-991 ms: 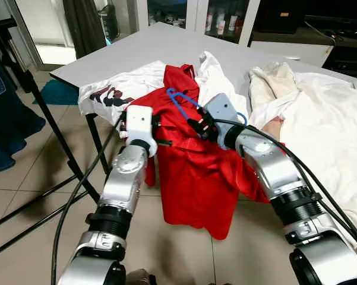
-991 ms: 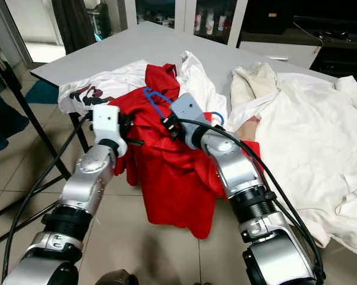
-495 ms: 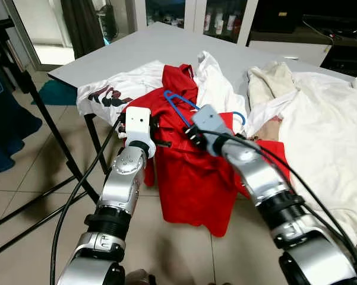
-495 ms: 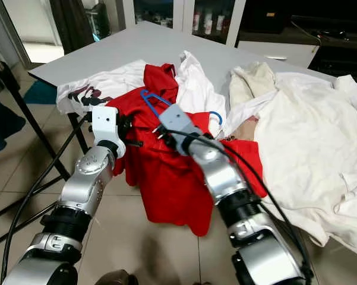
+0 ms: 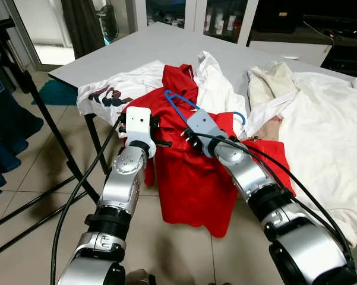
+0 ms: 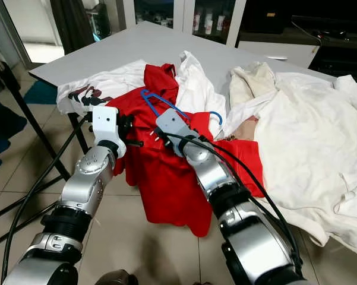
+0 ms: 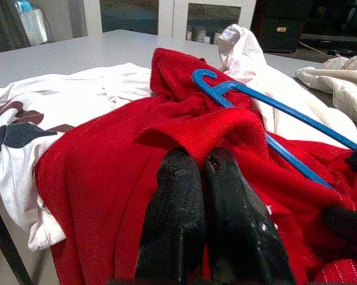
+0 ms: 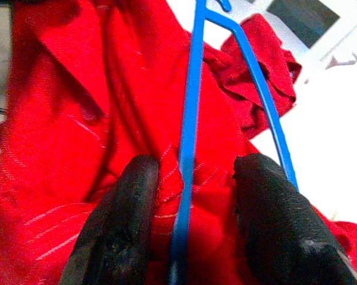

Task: Hang hanger

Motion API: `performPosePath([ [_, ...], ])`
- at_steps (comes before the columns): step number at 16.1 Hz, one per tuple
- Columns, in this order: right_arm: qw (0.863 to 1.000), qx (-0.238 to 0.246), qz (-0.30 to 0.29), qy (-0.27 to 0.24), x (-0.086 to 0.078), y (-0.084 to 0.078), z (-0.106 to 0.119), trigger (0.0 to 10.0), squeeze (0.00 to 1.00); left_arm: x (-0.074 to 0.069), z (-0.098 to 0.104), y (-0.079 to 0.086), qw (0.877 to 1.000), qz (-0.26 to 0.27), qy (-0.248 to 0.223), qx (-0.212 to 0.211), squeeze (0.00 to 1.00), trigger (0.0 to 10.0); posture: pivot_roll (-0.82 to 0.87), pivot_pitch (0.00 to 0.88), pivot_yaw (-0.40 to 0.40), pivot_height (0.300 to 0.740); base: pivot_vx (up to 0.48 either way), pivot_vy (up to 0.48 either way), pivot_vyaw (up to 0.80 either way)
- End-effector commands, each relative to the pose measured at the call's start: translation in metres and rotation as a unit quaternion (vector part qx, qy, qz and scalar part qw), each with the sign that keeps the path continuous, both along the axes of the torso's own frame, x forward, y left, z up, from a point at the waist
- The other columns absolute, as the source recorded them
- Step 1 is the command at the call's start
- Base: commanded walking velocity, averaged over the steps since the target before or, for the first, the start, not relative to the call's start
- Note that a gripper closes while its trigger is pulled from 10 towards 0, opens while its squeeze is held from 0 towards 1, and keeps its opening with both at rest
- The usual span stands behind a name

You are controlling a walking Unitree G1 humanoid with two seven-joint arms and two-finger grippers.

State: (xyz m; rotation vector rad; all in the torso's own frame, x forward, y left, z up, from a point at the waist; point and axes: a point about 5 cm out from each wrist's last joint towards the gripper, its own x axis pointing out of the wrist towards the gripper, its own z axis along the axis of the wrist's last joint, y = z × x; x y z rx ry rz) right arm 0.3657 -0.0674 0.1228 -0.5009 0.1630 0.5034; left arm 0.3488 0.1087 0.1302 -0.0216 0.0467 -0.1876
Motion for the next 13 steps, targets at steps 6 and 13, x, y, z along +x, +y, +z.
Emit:
performPosePath([
  [6, 1.0, -0.014, -0.008, 0.009, 0.003, -0.001, -0.007, 3.3, 0.0, 0.002, 0.005, -0.006, 1.0, -0.009, -0.007, 0.004, 0.0, 10.0, 0.12, 0.0, 0.002, 0.74, 0.0, 0.0, 0.0],
  [13, 0.996, -0.066, -0.058, 0.019, 0.008, -0.023, -0.017, 0.0, 0.0, 0.002, 0.006, -0.007, 1.0, -0.009, -0.008, 0.002, 0.0, 10.0, 0.12, 0.0, 0.0, 0.74, 0.0, 0.0, 0.0],
])
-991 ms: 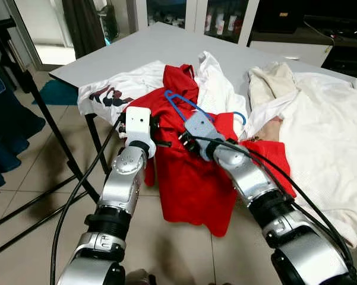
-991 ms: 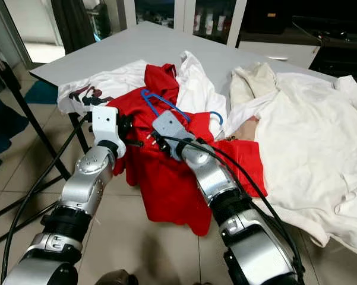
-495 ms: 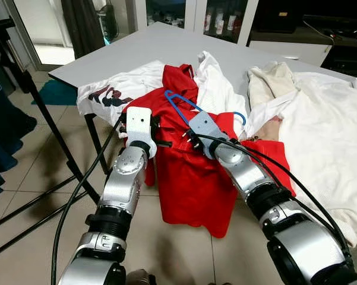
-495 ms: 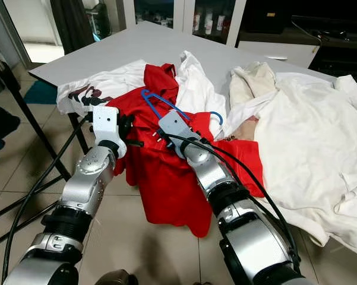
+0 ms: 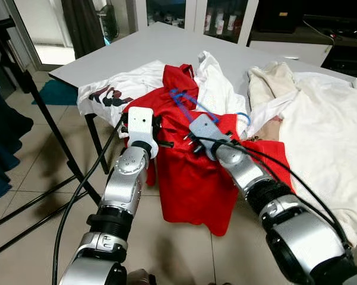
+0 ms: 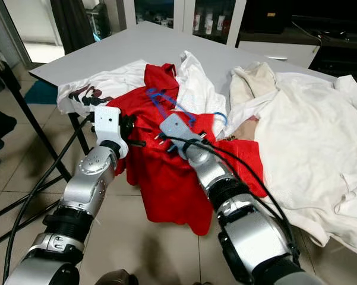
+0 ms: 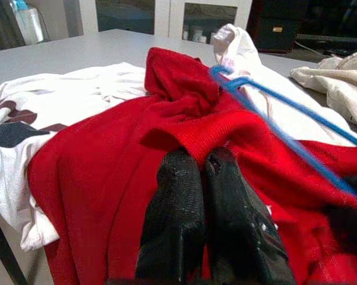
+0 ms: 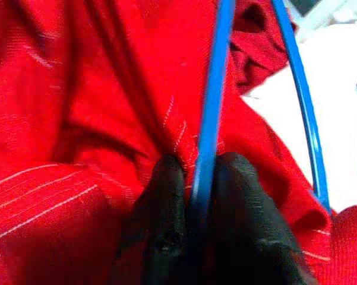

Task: Hang hanger

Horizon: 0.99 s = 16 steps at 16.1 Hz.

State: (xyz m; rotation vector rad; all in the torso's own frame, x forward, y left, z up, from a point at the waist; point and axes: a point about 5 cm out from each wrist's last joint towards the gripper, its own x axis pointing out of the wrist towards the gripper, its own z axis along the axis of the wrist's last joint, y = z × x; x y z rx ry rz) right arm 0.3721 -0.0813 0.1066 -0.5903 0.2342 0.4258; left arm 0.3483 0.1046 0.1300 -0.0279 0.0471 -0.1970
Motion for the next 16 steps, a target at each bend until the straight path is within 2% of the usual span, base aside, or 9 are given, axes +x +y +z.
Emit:
performPosePath([
  [1, 0.999, -0.012, -0.031, 0.003, 0.004, -0.014, 0.0, 0.0, 0.0, 0.003, 0.006, -0.003, 1.0, -0.004, -0.009, 0.005, 0.0, 10.0, 0.12, 0.0, 0.0, 0.74, 0.0, 0.0, 0.0],
  [5, 0.997, -0.008, -0.078, -0.006, 0.01, -0.039, 0.008, 0.0, 0.0, 0.003, 0.006, -0.003, 1.0, -0.005, -0.009, 0.005, 0.0, 10.0, 0.12, 0.0, 0.0, 0.74, 0.0, 0.0, 0.0],
  [9, 0.997, -0.005, -0.082, 0.009, 0.008, -0.052, 0.005, 0.0, 0.0, 0.004, 0.007, -0.006, 1.0, -0.009, -0.009, 0.004, 0.0, 10.0, 0.11, 0.0, 0.003, 0.74, 0.0, 0.0, 0.0],
  [10, 0.998, -0.005, -0.061, 0.028, 0.005, -0.05, 0.002, 3.5, 0.0, 0.004, 0.007, -0.006, 1.0, -0.009, -0.009, 0.004, 0.0, 10.0, 0.11, 0.0, 0.003, 0.74, 0.0, 0.0, 0.0],
  [11, 0.998, -0.008, -0.025, 0.051, 0.002, -0.046, -0.001, 7.7, 0.0, 0.004, 0.007, -0.006, 1.0, -0.009, -0.009, 0.005, 0.0, 10.0, 0.11, 0.0, 0.003, 0.74, 0.0, 0.0, 0.0],
  [12, 0.998, -0.011, -0.012, 0.057, 0.001, -0.044, -0.001, 9.2, 0.0, 0.004, 0.007, -0.006, 1.0, -0.009, -0.009, 0.005, 0.0, 10.0, 0.11, 0.0, 0.003, 0.74, 0.0, 0.0, 0.0],
  [13, 0.998, -0.009, 0.005, 0.064, 0.001, -0.041, 0.001, 10.0, 0.0, 0.004, 0.006, -0.006, 1.0, -0.009, -0.009, 0.005, 0.0, 10.0, 0.1, 0.0, 0.003, 0.74, 0.0, 0.0, 0.0],
  [16, 0.996, -0.019, 0.041, 0.075, 0.0, -0.043, 0.009, 10.0, 0.0, 0.004, 0.006, -0.005, 1.0, -0.008, -0.01, 0.005, 0.0, 10.0, 0.11, 0.0, 0.001, 0.74, 0.0, 0.0, 0.0],
])
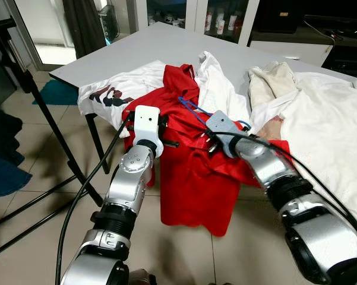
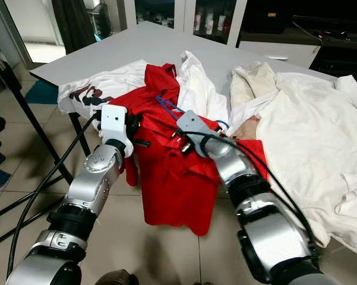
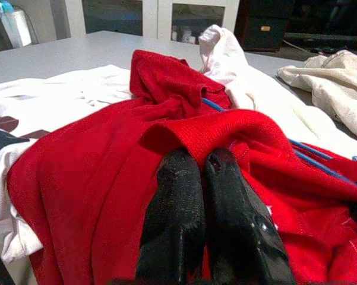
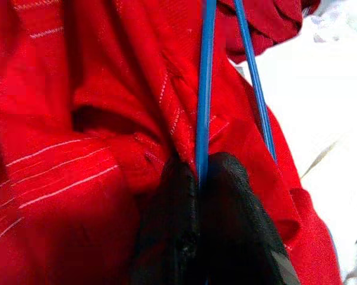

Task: Hang hanger

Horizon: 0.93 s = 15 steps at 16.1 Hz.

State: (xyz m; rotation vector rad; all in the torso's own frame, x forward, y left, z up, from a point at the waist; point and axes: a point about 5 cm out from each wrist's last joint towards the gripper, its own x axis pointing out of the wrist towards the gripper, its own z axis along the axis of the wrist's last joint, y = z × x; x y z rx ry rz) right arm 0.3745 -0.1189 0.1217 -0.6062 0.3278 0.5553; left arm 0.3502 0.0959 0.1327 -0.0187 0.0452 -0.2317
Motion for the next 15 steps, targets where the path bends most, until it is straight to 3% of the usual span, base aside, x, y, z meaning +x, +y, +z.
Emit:
performPosePath([
  [1, 1.0, -0.01, -0.002, 0.014, -0.002, -0.009, -0.002, 10.0, 0.0, 0.002, 0.003, 0.004, 1.0, 0.011, -0.008, 0.001, 0.0, 10.0, 0.11, 0.0, 0.001, 0.74, 0.0, 0.0, 0.0],
  [3, 1.0, 0.027, -0.008, 0.008, 0.002, -0.013, 0.01, 10.0, 0.0, 0.001, 0.003, 0.004, 1.0, 0.011, -0.007, 0.001, 0.0, 10.0, 0.11, 0.0, 0.0, 0.74, 0.0, 0.0, 0.0],
  [4, 0.999, 0.041, -0.013, 0.006, 0.003, -0.015, 0.016, 10.0, 0.87, 0.001, 0.003, 0.004, 1.0, 0.011, -0.007, 0.0, 0.0, 10.0, 0.11, 0.0, 0.0, 0.74, 0.0, 0.0, 0.0],
  [5, 0.999, 0.05, -0.008, 0.008, 0.002, -0.014, 0.018, 10.0, 1.0, 0.001, 0.003, 0.004, 1.0, 0.011, -0.007, 0.0, 0.0, 10.0, 0.11, 0.0, 0.0, 0.74, 0.0, 0.0, 0.0],
  [7, 0.996, 0.073, 0.034, 0.028, -0.004, -0.008, 0.023, 10.0, 0.95, 0.001, 0.002, 0.004, 1.0, 0.011, -0.006, 0.0, 0.0, 10.0, 0.11, 0.0, -0.002, 0.74, 0.0, 0.0, 0.0],
  [8, 0.995, 0.08, 0.046, 0.034, -0.006, -0.006, 0.024, 10.0, 0.0, 0.001, 0.002, 0.004, 1.0, 0.011, -0.006, 0.0, 0.0, 10.0, 0.11, 0.0, -0.002, 0.74, 0.0, 0.0, 0.0],
  [11, 0.991, 0.112, 0.051, 0.043, -0.007, -0.006, 0.029, 10.0, 0.0, 0.001, 0.002, 0.004, 1.0, 0.012, -0.007, -0.001, 0.0, 10.0, 0.11, 0.0, -0.004, 0.74, 0.0, 0.0, 0.0],
  [13, 0.989, 0.146, 0.027, 0.021, -0.002, -0.007, 0.042, 10.0, 0.0, 0.001, 0.002, 0.004, 1.0, 0.012, -0.007, 0.0, 0.0, 10.0, 0.11, 0.0, -0.004, 0.74, 0.0, 0.0, 0.0],
  [15, 0.99, 0.142, 0.009, 0.003, 0.003, -0.005, 0.046, 10.0, 0.0, 0.001, 0.002, 0.004, 1.0, 0.012, -0.007, 0.0, 0.0, 10.0, 0.11, 0.0, -0.004, 0.74, 0.0, 0.0, 0.0],
])
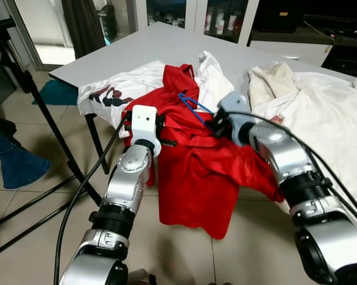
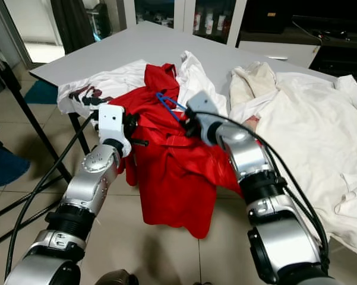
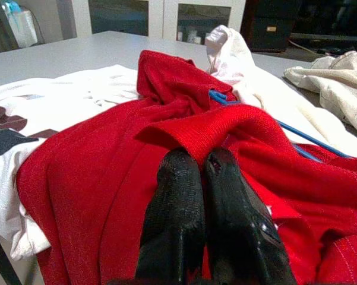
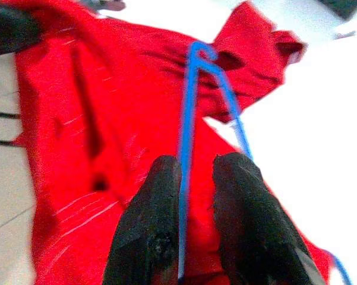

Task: Hang hanger

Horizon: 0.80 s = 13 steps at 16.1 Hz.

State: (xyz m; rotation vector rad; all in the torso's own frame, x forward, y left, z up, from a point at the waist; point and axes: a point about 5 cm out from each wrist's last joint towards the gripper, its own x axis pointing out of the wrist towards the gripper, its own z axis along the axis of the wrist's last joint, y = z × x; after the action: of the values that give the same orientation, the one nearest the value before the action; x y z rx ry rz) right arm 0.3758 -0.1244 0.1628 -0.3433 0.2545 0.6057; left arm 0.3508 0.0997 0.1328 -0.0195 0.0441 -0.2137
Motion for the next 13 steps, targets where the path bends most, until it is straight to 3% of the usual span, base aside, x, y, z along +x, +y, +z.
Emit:
performPosePath([
  [1, 1.0, -0.004, -0.013, -0.017, 0.004, 0.003, 0.005, 10.0, 0.0, 0.0, 0.002, 0.0, 1.0, 0.003, -0.006, 0.0, 0.0, 10.0, 0.11, 0.0, -0.004, 0.74, 0.0, 0.0, 0.0],
  [2, 0.999, -0.007, -0.026, -0.025, 0.007, 0.008, 0.003, 10.0, 0.0, 0.0, 0.002, -0.001, 1.0, 0.002, -0.006, 0.0, 0.0, 10.0, 0.11, 0.0, -0.004, 0.74, 0.0, 0.0, 0.0],
  [3, 0.999, -0.01, -0.034, -0.029, 0.008, 0.013, 0.0, 10.0, 0.35, 0.0, 0.002, -0.001, 1.0, 0.002, -0.006, 0.0, 0.0, 10.0, 0.11, 0.0, -0.003, 0.74, 0.0, 0.0, 0.0],
  [4, 0.998, -0.014, -0.045, -0.036, 0.01, 0.021, -0.005, 10.0, 0.85, 0.001, 0.002, -0.001, 1.0, 0.001, -0.006, 0.0, 0.0, 10.0, 0.11, 0.0, -0.003, 0.74, 0.0, 0.0, 0.0],
  [5, 0.997, -0.021, -0.054, -0.044, 0.011, 0.03, -0.008, 10.0, 0.92, 0.001, 0.003, -0.001, 1.0, 0.0, -0.006, 0.0, 0.0, 10.0, 0.11, 0.0, -0.001, 0.74, 0.0, 0.0, 0.0],
  [8, 0.995, -0.046, -0.072, -0.055, 0.015, 0.043, -0.013, 10.0, 0.89, 0.001, 0.003, -0.002, 1.0, 0.0, -0.007, 0.001, 0.0, 10.0, 0.12, 0.0, -0.004, 0.74, 0.0, 0.0, 0.0],
  [13, 0.984, -0.094, -0.133, -0.066, 0.019, 0.036, -0.022, 10.0, 0.89, -0.002, 0.001, 0.003, 1.0, 0.008, -0.006, 0.002, 0.0, 10.0, 0.14, 0.0, -0.011, 0.74, 0.0, 0.0, 0.0],
])
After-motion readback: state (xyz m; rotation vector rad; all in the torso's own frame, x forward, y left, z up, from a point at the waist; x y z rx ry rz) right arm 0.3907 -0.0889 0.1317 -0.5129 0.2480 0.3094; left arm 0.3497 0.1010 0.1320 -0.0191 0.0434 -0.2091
